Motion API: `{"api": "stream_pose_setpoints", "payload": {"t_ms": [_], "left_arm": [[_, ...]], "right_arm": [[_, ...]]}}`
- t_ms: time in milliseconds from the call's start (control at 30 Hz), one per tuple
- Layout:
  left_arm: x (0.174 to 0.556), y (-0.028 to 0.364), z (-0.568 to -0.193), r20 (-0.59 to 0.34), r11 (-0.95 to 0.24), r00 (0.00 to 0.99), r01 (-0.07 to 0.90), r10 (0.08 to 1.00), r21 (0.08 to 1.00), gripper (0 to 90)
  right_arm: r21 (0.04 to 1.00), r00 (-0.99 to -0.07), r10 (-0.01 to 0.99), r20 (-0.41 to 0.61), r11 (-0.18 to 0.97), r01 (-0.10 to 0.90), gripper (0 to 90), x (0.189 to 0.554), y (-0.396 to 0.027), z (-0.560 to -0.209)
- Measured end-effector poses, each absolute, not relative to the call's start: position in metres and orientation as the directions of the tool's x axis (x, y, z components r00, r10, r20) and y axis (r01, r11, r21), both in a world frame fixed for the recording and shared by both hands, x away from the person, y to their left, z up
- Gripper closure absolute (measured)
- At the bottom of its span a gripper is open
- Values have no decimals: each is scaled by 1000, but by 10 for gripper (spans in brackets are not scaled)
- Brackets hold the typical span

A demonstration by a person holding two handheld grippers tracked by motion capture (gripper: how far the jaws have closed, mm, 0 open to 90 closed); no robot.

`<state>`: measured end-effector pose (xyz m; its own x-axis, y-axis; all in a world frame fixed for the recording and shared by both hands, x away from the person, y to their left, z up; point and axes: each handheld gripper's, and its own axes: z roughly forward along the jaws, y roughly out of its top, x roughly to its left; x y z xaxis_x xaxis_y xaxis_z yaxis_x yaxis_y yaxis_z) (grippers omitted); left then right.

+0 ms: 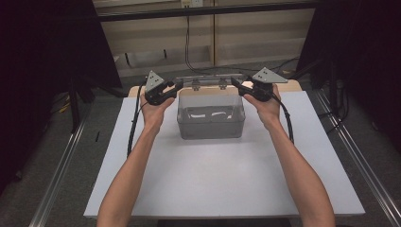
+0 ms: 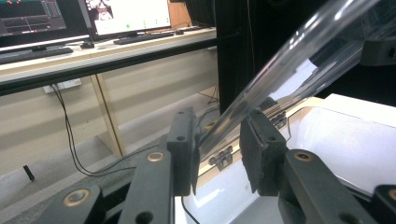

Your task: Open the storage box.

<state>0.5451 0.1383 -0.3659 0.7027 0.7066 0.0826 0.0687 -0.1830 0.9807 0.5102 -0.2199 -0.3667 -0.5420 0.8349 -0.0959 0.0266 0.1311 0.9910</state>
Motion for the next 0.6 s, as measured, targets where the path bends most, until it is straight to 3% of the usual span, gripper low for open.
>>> {"api": "stream_pose_setpoints", "payload": {"t_ms": [600], "left_arm": [[560,135,-377,60,-174,690,96,721,980,687]], "right_arm": [[992,-524,848,-76,118,47,578,523,-222,-373]]}}
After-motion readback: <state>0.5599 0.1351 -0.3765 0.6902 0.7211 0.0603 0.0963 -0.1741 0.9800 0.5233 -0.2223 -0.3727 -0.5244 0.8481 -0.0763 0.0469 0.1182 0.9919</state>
